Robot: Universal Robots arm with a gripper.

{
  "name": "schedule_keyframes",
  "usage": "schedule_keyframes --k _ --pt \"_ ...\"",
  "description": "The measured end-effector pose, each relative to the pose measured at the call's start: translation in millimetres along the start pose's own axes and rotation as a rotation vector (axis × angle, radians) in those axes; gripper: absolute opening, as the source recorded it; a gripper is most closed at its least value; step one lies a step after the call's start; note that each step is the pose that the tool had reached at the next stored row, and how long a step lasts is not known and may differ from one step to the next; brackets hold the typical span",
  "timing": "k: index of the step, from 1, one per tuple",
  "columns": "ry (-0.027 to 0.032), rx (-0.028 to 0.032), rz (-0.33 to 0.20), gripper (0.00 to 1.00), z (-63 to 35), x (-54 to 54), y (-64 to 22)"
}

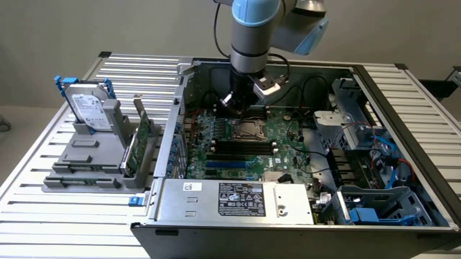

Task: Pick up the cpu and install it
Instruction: 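Install the first cpu locking lever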

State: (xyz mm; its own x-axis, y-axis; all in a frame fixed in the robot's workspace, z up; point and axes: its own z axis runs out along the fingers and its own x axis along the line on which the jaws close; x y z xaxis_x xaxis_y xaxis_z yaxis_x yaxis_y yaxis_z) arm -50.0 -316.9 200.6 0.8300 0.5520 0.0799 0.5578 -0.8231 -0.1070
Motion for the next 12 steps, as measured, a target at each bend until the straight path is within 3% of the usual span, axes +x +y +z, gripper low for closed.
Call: schedule_keyframes --k 12 --pt "0.0002 0.0002 0.000 0.11 0.2 4.2 2.4"
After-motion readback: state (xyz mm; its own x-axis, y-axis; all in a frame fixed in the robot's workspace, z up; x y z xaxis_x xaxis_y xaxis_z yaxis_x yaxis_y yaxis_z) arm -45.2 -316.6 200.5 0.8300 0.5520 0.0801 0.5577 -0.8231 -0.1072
